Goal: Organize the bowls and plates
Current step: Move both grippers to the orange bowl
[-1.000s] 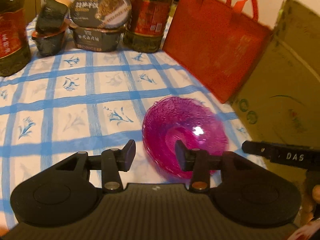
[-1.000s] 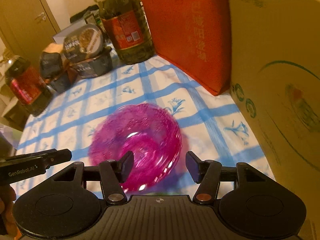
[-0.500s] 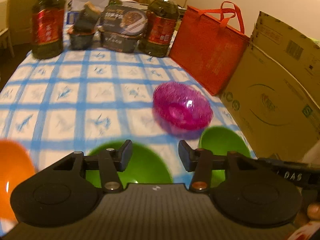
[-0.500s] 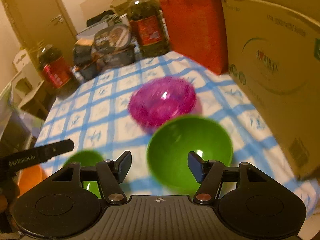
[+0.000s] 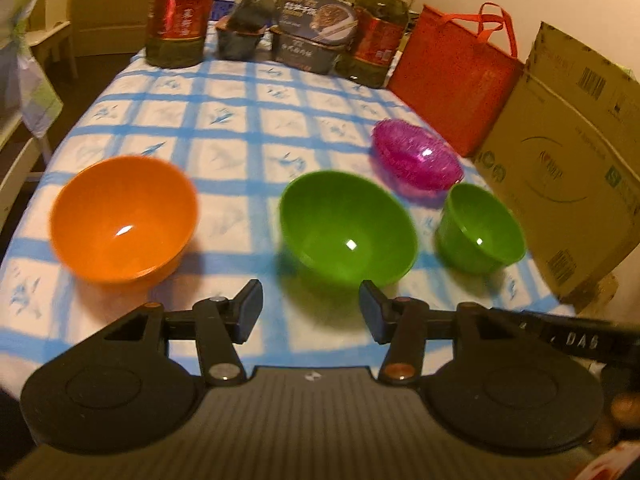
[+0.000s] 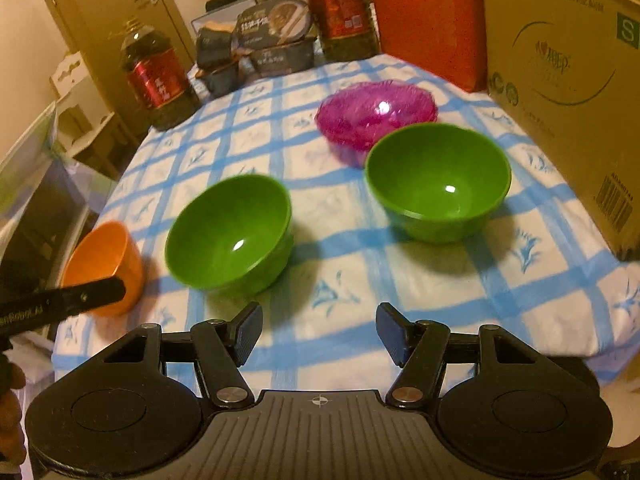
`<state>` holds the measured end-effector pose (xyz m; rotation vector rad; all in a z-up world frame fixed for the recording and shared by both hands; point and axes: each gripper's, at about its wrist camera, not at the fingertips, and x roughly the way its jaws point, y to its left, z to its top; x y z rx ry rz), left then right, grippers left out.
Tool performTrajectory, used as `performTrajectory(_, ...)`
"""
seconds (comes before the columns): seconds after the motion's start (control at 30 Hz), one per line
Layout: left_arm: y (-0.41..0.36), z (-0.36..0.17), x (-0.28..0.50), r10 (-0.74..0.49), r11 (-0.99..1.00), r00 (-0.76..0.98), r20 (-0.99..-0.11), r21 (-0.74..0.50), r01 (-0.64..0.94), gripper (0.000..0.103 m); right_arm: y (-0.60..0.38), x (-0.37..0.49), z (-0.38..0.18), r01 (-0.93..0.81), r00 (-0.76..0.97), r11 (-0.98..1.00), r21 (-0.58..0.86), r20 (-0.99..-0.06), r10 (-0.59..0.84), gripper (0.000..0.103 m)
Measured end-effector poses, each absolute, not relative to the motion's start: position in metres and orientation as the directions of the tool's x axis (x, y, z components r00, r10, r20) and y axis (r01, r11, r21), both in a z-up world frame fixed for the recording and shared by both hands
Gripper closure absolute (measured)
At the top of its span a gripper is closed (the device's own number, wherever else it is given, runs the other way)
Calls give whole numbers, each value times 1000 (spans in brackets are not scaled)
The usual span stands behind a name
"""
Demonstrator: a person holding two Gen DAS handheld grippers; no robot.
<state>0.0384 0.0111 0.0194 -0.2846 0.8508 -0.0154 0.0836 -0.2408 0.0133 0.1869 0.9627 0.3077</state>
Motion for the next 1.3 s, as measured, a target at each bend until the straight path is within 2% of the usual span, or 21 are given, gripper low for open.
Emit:
performTrajectory(0.33, 35, 3, -1, -98, 949, 636, -766, -265, -173, 51, -209, 63, -4, -220, 455, 937, 271, -821, 345, 40)
performTrajectory(0.77, 49, 3, -6, -73, 944, 633, -770, -259, -205, 48, -189, 63, -5, -251, 444, 929, 273, -820, 361, 40)
performTrajectory(1.03, 72, 7, -9, -21, 935, 649, -761, -245, -256, 46, -170, 66, 9, -300, 486, 897, 323, -758, 436, 40)
performTrajectory(1.3, 124, 10, -11, 72, 910, 658, -750, -221, -352, 46, -120, 81, 13, -374, 453, 846, 380, -721, 524, 41)
